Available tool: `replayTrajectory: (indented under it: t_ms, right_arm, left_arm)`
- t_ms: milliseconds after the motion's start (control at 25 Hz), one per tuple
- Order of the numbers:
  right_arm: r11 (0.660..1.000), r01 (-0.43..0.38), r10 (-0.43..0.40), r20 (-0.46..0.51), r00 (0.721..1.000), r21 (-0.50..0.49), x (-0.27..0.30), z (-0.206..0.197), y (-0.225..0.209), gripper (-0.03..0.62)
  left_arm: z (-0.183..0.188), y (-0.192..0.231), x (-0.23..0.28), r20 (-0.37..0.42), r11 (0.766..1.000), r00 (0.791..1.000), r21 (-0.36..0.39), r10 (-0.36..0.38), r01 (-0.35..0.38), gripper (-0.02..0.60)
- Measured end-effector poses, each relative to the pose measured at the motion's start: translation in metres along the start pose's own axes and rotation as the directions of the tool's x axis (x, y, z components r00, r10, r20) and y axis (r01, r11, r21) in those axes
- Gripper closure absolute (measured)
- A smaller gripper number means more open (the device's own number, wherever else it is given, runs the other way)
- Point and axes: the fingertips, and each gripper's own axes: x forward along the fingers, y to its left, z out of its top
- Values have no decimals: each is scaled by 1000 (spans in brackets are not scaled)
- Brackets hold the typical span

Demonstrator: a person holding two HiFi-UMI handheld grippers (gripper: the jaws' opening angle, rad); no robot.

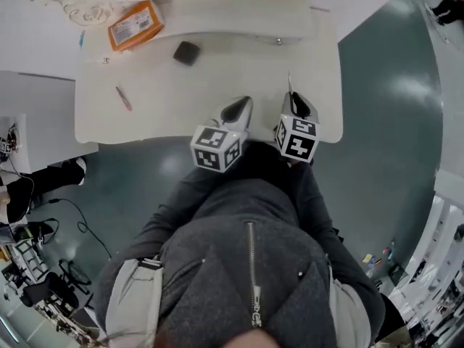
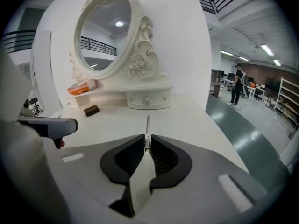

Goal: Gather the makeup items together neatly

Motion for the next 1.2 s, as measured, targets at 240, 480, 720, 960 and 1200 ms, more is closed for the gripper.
replayTrajectory:
  t_ms: [240,480,720,960,1200]
  right_arm:
    - [984,-141,140,-15,990,-111,17,14,62,548]
    - [949,-252,248,-42,968,-191,26,16,116,548]
    - [917,-321,313,-71,947,-238,29,18,154,548]
    - [892,-365,357,-81,931,-267,35,27,186,548]
    - [898,-366,355,-92,930,-245,42,32,214,548]
  left_arm:
    - [5,38,-39,64,988,988,-67,143,-139,571]
    - [3,71,-76,99,958,959,-131,267,-254,571]
    - [8,96,-101,110,936,937,-170,330,-310,571]
    - [20,120,-109,93,938,940,-153,327,-311,571]
    - [33,146,-118,67,946,951,-138,303,-292,571]
